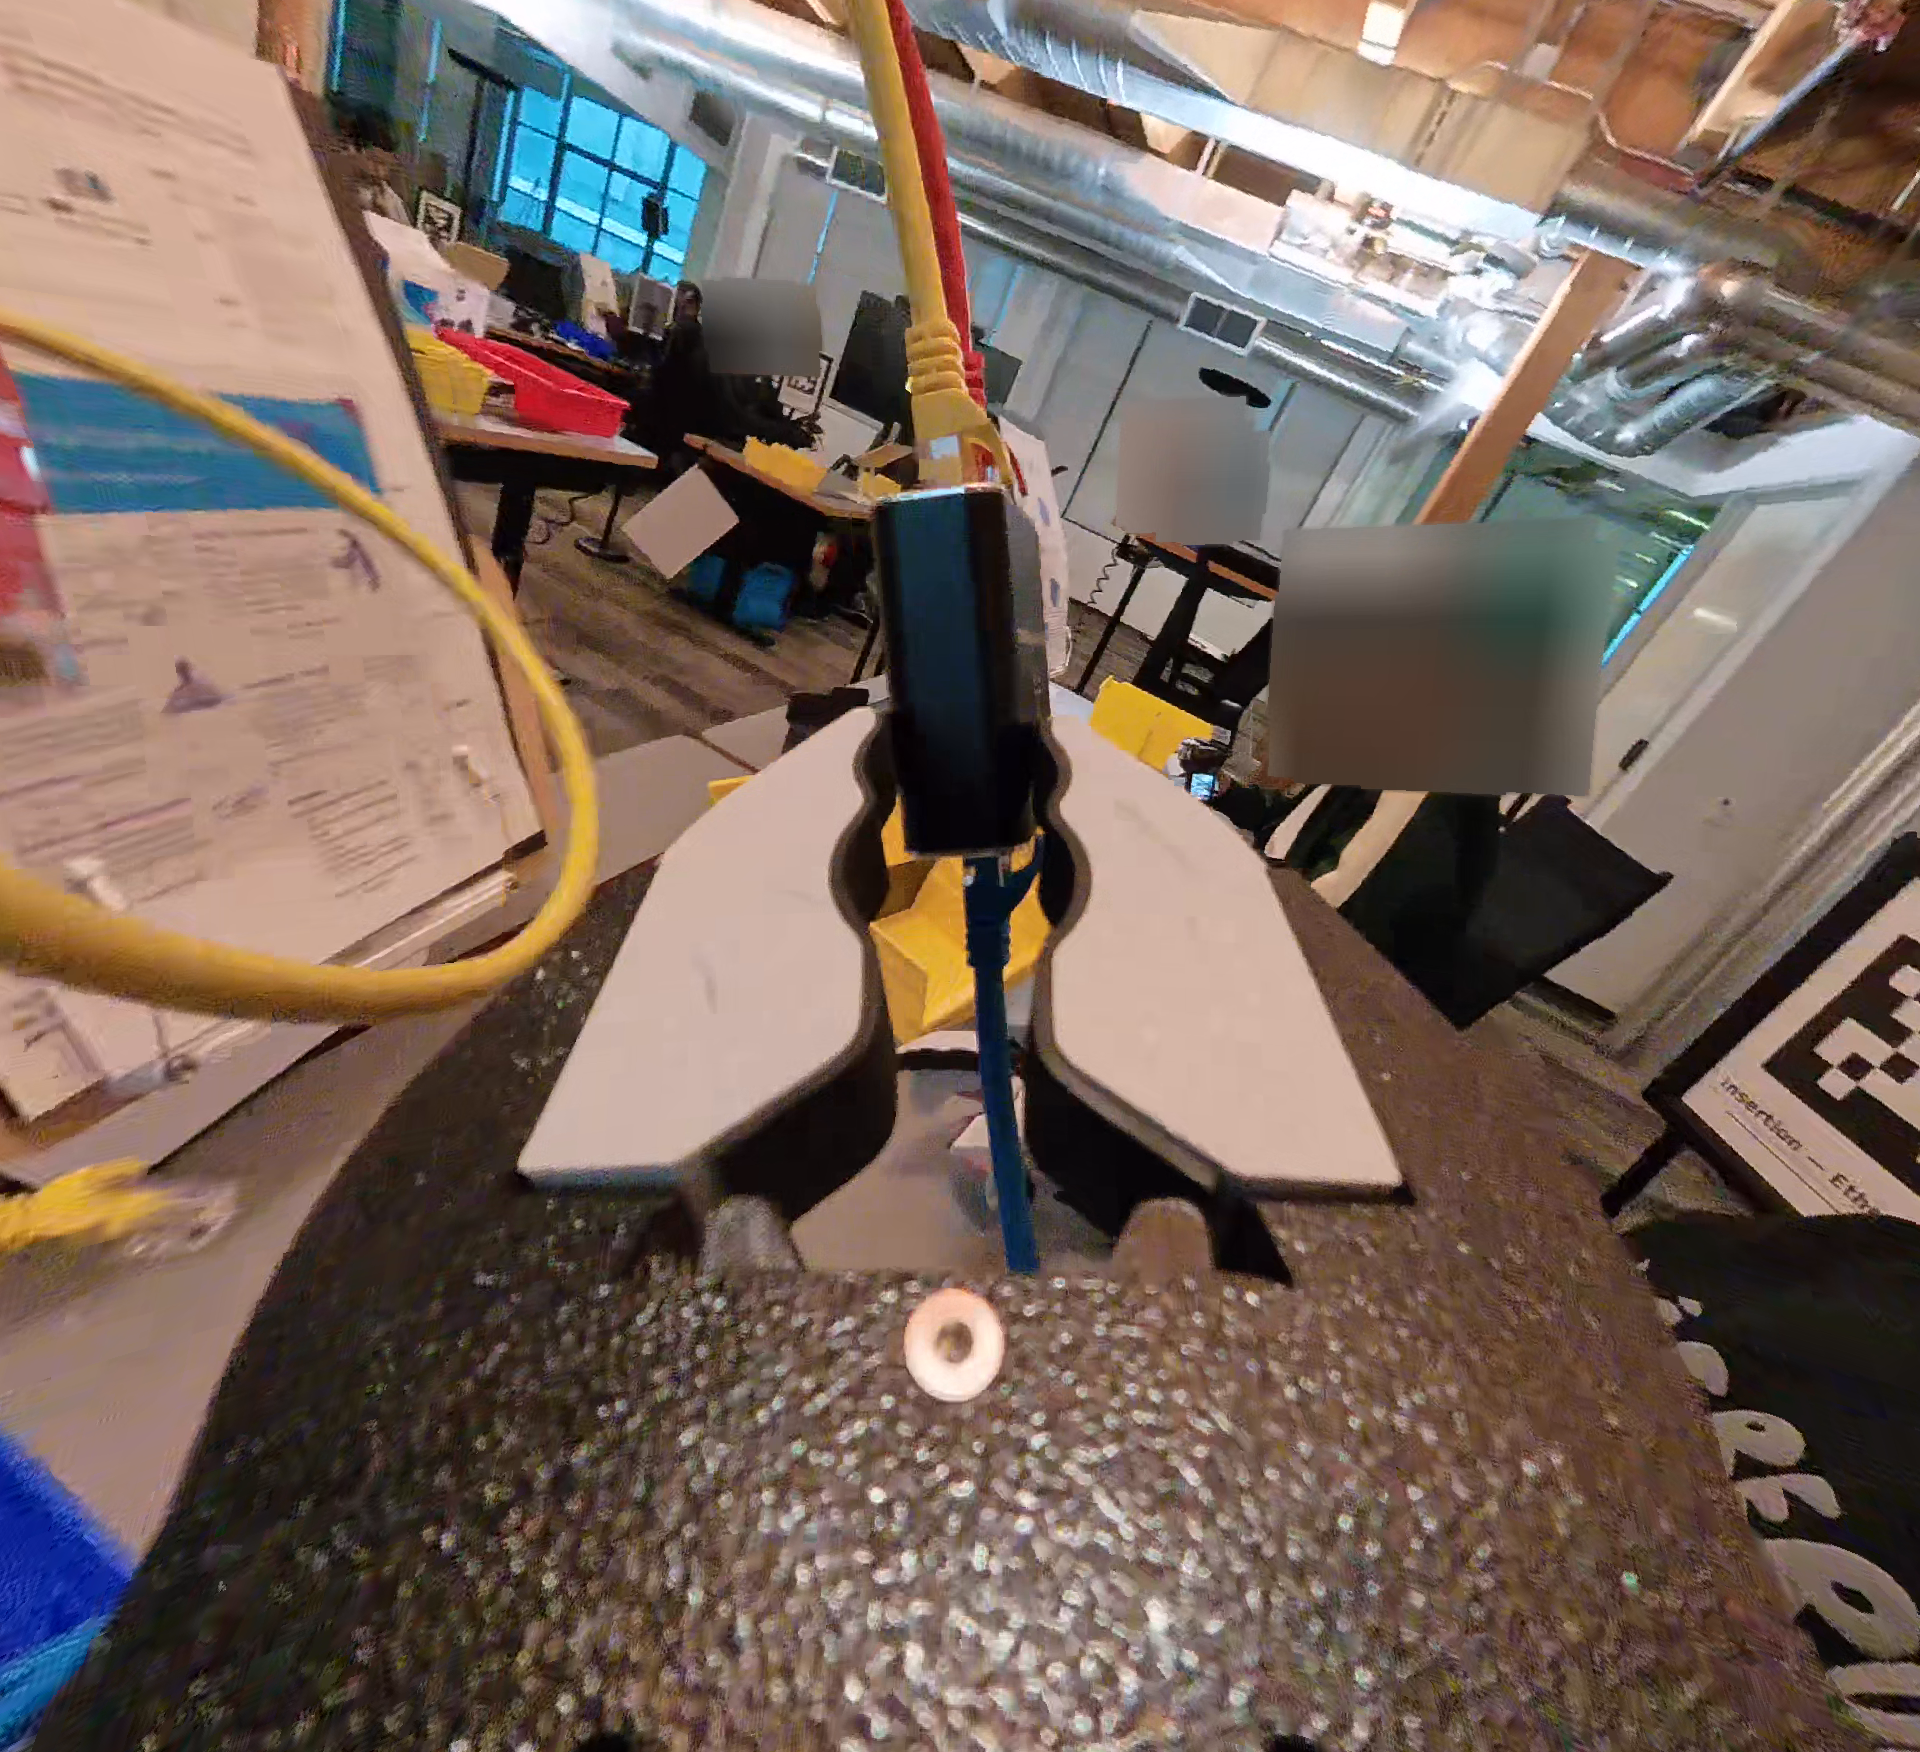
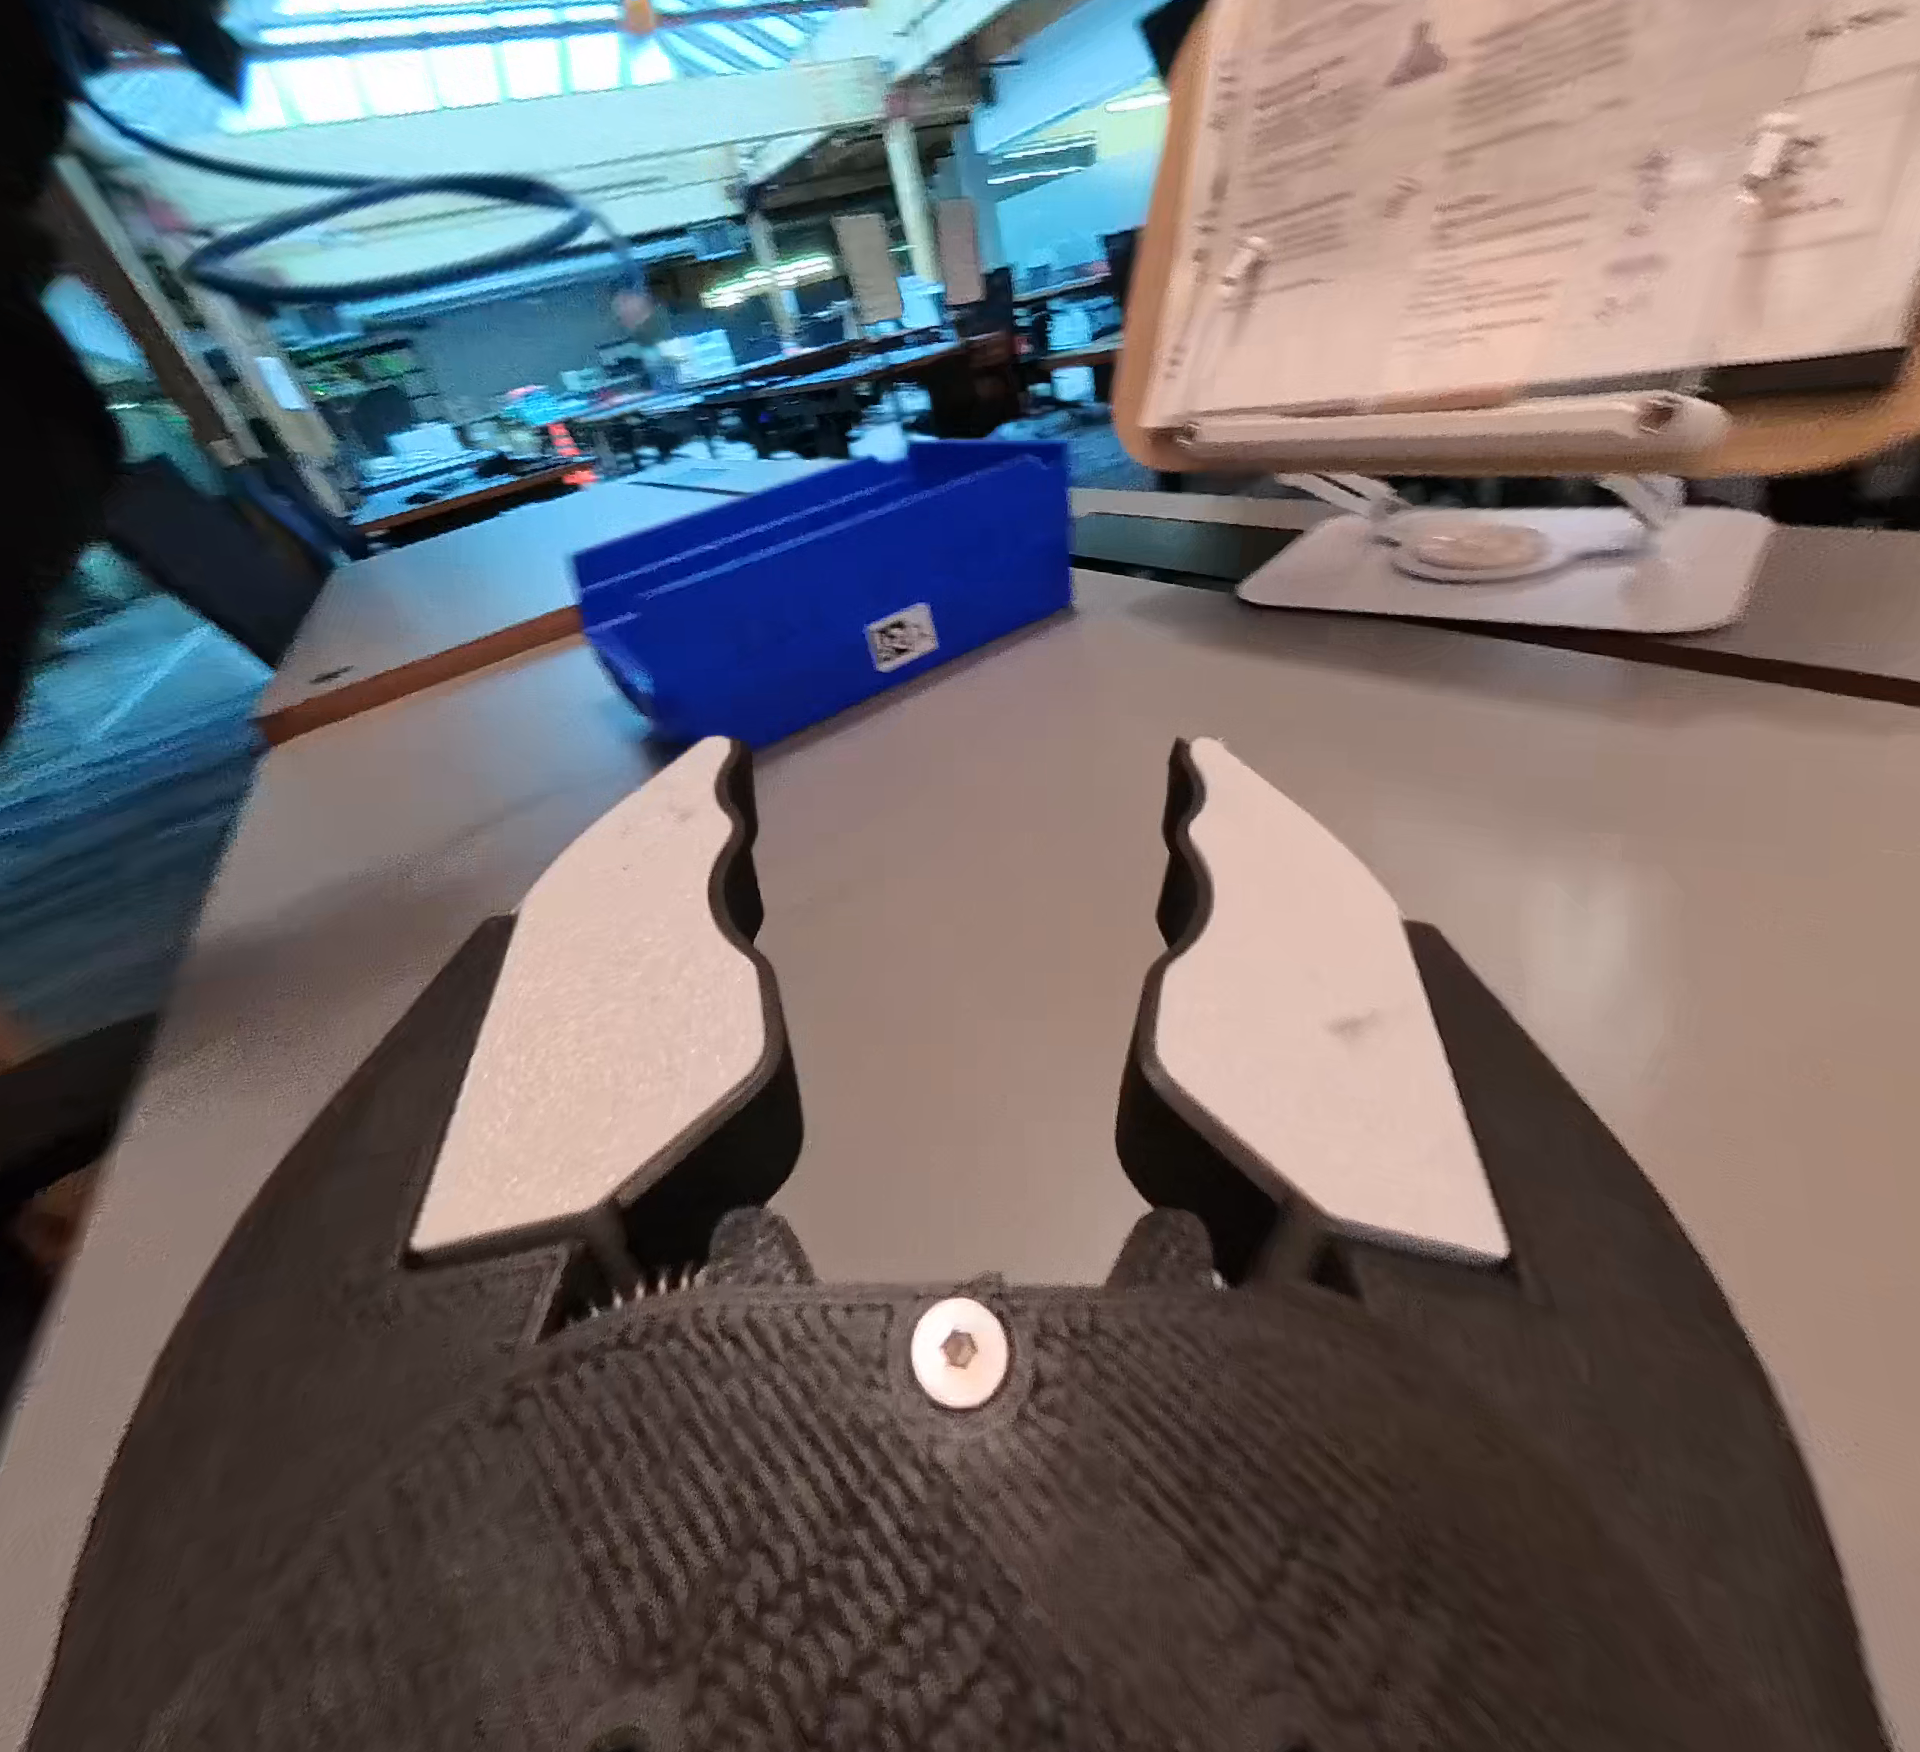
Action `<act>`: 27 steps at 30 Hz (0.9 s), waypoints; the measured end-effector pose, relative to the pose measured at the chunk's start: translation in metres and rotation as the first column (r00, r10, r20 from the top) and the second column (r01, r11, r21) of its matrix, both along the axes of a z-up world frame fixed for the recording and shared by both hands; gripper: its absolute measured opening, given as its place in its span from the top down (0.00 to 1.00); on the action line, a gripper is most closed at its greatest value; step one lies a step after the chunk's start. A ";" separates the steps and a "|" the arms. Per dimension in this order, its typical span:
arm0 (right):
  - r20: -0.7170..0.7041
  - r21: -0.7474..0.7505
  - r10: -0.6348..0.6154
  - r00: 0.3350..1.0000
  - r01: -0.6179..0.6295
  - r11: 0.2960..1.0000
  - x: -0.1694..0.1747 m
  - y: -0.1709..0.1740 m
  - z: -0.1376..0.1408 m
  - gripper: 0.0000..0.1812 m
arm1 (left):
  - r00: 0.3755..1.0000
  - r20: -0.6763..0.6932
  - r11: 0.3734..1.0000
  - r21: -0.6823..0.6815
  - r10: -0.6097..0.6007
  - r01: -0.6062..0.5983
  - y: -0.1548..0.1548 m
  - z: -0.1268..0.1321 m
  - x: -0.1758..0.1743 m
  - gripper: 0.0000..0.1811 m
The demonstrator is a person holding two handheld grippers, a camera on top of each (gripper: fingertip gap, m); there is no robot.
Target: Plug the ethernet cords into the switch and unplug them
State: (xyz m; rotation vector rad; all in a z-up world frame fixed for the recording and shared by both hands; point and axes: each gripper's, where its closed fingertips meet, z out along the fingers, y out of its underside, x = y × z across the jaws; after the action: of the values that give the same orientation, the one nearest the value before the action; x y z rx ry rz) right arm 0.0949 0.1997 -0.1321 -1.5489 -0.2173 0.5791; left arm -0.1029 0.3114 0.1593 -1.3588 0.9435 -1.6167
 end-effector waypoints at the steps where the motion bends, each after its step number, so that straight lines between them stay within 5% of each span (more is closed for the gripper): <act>1: -0.004 0.012 0.051 0.999 -0.051 0.999 -0.009 -0.008 0.011 0.58 | 1.000 -0.003 1.000 0.021 -0.007 0.007 -0.012 0.011 0.005 0.86; 5: -0.068 0.131 0.147 0.987 -0.137 0.982 -0.030 -0.047 0.079 0.58 | 0.995 -0.078 0.991 0.116 -0.057 0.066 -0.052 0.009 0.036 0.87; 9: -0.148 0.213 0.175 0.973 -0.141 0.967 -0.039 -0.072 0.121 0.63 | 0.968 -0.203 0.975 0.137 -0.147 0.177 -0.082 -0.060 0.074 0.87; 14: -0.247 0.058 0.125 0.961 -0.114 0.992 -0.026 -0.047 0.083 0.63 | 0.887 -0.352 0.934 0.081 -0.299 0.347 -0.117 -0.179 0.105 0.87; 17: -0.296 -0.031 0.207 0.933 -0.226 0.974 -0.034 -0.037 0.051 0.65 | 0.831 -0.404 0.903 0.028 -0.383 0.429 -0.133 -0.231 0.113 0.87; 20: -0.271 -0.129 0.336 0.902 -0.380 0.916 -0.057 -0.037 0.021 0.66 | 0.782 -0.454 0.880 -0.012 -0.427 0.474 -0.142 -0.263 0.119 0.87; 22: -0.267 -0.135 0.330 0.906 -0.374 0.918 -0.060 -0.031 0.015 0.69 | 0.737 -0.481 0.842 -0.004 -0.475 0.540 -0.151 -0.275 0.118 0.87; 25: -0.270 -0.103 0.464 0.844 -0.504 0.857 -0.076 -0.044 0.015 0.87 | 0.691 -0.544 0.805 0.045 -0.477 0.591 -0.156 -0.288 0.117 0.87; 27: -0.230 -0.138 0.484 0.844 -0.521 0.842 -0.078 -0.045 0.010 0.87 | 0.680 -0.572 0.781 0.105 -0.459 0.616 -0.156 -0.290 0.115 0.87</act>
State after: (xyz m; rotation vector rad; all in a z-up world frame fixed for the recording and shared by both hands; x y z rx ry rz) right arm 0.0165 0.1545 -0.1224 -1.6178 -0.4450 1.1913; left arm 0.0117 0.1550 -0.1307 -1.4002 2.0053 -1.4340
